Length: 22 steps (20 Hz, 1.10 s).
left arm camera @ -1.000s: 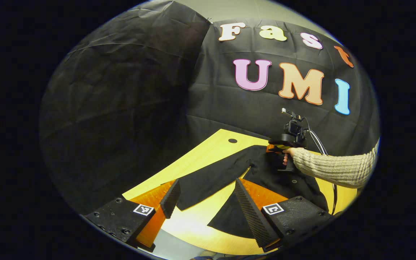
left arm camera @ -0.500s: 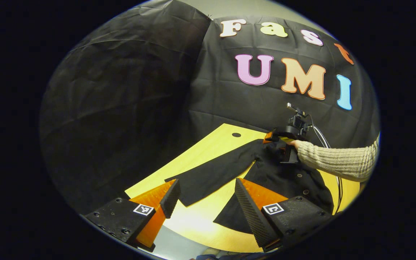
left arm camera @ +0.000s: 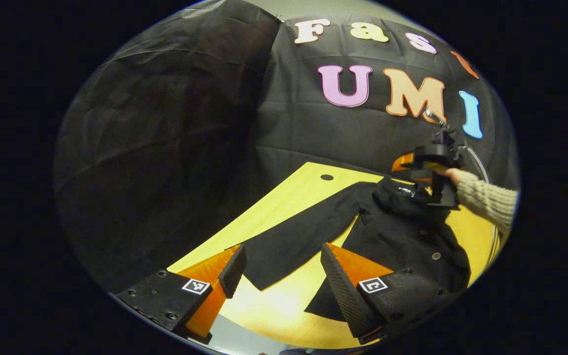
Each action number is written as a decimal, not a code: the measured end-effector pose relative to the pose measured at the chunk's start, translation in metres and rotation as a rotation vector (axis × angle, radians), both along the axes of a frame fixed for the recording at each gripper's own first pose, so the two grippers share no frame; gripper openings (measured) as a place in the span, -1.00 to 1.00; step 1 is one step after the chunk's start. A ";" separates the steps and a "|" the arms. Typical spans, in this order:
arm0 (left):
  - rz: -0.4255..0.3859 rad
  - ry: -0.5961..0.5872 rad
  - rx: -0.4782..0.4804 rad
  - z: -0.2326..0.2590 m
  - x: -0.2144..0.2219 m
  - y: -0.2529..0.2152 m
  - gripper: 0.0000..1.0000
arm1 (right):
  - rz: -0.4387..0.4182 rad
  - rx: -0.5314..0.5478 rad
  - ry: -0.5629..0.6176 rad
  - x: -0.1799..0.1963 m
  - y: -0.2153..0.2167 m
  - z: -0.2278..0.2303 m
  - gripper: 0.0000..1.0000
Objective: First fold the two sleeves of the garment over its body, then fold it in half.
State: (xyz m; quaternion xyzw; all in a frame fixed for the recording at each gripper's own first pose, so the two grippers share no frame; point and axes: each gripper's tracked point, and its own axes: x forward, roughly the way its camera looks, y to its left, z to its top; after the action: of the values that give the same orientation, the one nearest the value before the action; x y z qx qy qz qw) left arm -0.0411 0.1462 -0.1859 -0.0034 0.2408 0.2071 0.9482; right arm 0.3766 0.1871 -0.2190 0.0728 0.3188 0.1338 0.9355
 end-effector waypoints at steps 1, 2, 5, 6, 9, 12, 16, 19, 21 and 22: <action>-0.006 0.014 0.002 -0.007 0.003 0.004 0.88 | -0.003 -0.011 -0.027 -0.006 -0.012 0.009 0.97; -0.013 0.030 0.002 -0.015 0.005 0.005 0.89 | -0.008 -0.015 -0.048 -0.016 -0.025 0.019 0.97; -0.024 0.076 -0.005 -0.039 0.011 0.014 0.87 | -0.044 0.008 -0.095 -0.044 -0.062 0.047 0.97; -0.025 0.088 -0.008 -0.044 0.013 0.017 0.88 | -0.062 0.012 -0.107 -0.053 -0.077 0.053 0.97; -0.024 0.127 -0.009 -0.065 0.022 0.031 0.87 | -0.110 -0.021 -0.158 -0.091 -0.122 0.075 0.96; -0.031 0.175 -0.005 -0.090 0.028 0.043 0.90 | -0.159 -0.061 -0.196 -0.135 -0.161 0.089 0.96; -0.059 0.255 0.003 -0.117 0.029 0.053 0.89 | -0.226 -0.114 -0.184 -0.185 -0.202 0.098 0.96; -0.060 0.280 0.000 -0.125 0.027 0.060 0.89 | -0.286 -0.096 -0.207 -0.209 -0.219 0.117 0.95; -0.066 0.284 0.006 -0.124 0.027 0.060 0.89 | -0.340 -0.081 -0.224 -0.224 -0.236 0.127 0.96; -0.075 0.279 0.012 -0.125 0.026 0.059 0.89 | -0.361 -0.078 -0.229 -0.231 -0.243 0.131 0.96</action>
State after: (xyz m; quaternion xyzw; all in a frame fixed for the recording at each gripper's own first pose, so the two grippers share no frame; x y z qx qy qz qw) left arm -0.0152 0.2053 -0.3112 0.0403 0.3692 0.1713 0.9125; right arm 0.1454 -0.0562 -0.0883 0.0769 0.1972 -0.0409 0.9765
